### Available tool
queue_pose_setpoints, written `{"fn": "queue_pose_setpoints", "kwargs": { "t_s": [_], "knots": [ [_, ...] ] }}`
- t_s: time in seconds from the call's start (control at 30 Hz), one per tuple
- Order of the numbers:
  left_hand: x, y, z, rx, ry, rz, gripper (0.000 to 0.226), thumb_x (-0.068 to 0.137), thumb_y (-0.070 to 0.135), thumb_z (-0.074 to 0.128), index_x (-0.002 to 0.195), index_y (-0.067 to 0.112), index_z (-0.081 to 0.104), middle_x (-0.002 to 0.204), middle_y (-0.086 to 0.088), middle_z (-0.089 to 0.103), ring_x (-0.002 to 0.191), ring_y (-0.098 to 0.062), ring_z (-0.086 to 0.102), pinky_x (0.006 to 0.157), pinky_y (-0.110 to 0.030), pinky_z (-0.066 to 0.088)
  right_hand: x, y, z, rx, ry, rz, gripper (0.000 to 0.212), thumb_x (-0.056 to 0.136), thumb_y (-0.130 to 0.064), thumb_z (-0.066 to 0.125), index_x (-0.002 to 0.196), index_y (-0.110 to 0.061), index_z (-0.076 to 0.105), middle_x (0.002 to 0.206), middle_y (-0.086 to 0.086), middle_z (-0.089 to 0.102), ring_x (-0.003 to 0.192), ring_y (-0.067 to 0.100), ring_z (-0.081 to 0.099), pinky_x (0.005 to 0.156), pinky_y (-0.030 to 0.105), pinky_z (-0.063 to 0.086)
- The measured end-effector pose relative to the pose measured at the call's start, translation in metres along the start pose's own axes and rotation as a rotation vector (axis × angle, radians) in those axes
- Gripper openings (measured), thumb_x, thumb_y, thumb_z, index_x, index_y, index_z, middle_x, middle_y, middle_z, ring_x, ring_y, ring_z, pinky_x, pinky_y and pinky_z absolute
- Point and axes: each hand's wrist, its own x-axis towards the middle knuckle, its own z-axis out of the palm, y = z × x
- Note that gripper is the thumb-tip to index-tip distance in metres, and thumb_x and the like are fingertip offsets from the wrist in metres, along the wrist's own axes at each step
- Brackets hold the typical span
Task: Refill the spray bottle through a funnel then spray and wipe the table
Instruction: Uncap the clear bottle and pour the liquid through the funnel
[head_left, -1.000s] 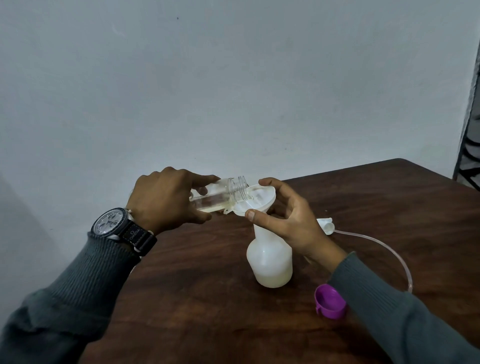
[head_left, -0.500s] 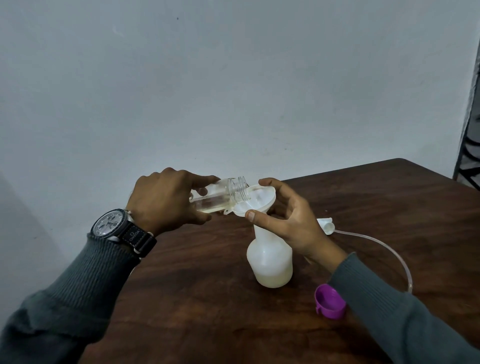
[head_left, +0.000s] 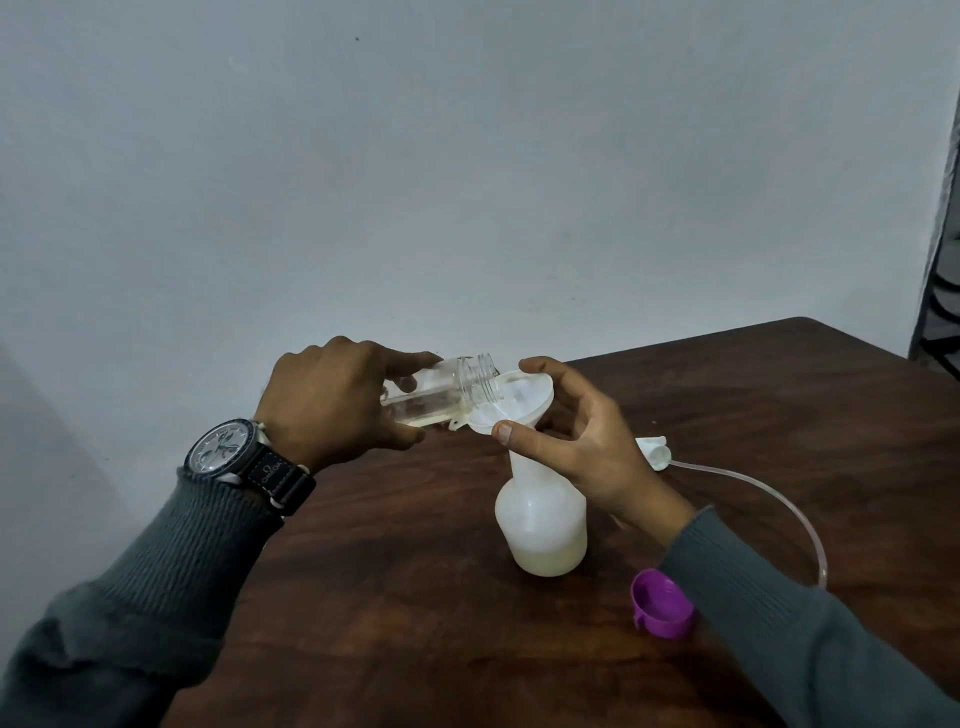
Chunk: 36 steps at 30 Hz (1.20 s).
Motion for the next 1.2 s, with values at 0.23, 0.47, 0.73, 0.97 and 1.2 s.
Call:
{"fn": "queue_pose_setpoints", "kwargs": {
  "t_s": [0.23, 0.47, 0.73, 0.97, 1.2],
  "knots": [
    [-0.0020, 0.0024, -0.0025, 0.003, -0.009, -0.021, 0.068, 0.070, 0.060, 0.077, 0.133, 0.061, 0.052, 0.089, 0.028, 0.061, 0.095, -0.011, 0.068, 0.062, -0.026, 0.041, 0.0005, 0.0009, -0.0004, 0.007, -0.004, -0.006, 0.059, 0.076, -0.014, 0.091, 0.125, -0.030, 0.062, 0.117, -0.001, 0.074, 0.096, 0.016, 0.071, 0.086, 0.032, 0.059],
    [-0.0028, 0.0024, -0.0019, 0.013, -0.019, -0.027, 0.069, 0.070, 0.060, 0.076, 0.134, 0.062, 0.050, 0.104, 0.029, 0.069, 0.096, -0.009, 0.068, 0.066, -0.026, 0.048, 0.0007, 0.0013, 0.0004, 0.004, 0.000, -0.013, 0.058, 0.077, -0.008, 0.089, 0.125, -0.027, 0.062, 0.110, -0.007, 0.076, 0.095, 0.011, 0.072, 0.085, 0.028, 0.057],
    [-0.0032, 0.0028, -0.0019, 0.011, -0.011, -0.033, 0.068, 0.071, 0.060, 0.076, 0.134, 0.062, 0.051, 0.104, 0.029, 0.069, 0.099, -0.009, 0.068, 0.063, -0.026, 0.043, 0.0003, 0.0016, 0.0004, 0.005, -0.001, -0.010, 0.058, 0.078, -0.007, 0.088, 0.125, -0.027, 0.061, 0.109, -0.009, 0.076, 0.096, 0.011, 0.072, 0.086, 0.030, 0.057],
    [-0.0039, 0.0041, -0.0037, 0.014, -0.015, -0.027, 0.067, 0.072, 0.058, 0.076, 0.134, 0.061, 0.051, 0.098, 0.029, 0.067, 0.098, -0.009, 0.067, 0.062, -0.025, 0.040, -0.0002, 0.0012, 0.0008, 0.007, -0.006, -0.010, 0.060, 0.076, -0.009, 0.090, 0.125, -0.026, 0.061, 0.108, -0.009, 0.076, 0.095, 0.010, 0.072, 0.084, 0.028, 0.056],
    [-0.0030, 0.0035, -0.0028, 0.018, -0.002, -0.015, 0.067, 0.071, 0.058, 0.076, 0.133, 0.062, 0.052, 0.091, 0.029, 0.063, 0.098, -0.012, 0.068, 0.068, -0.028, 0.048, 0.0007, 0.0025, 0.0000, 0.014, -0.003, -0.010, 0.059, 0.076, -0.010, 0.089, 0.125, -0.025, 0.061, 0.110, -0.006, 0.075, 0.094, 0.013, 0.071, 0.085, 0.031, 0.057]
  ]
}}
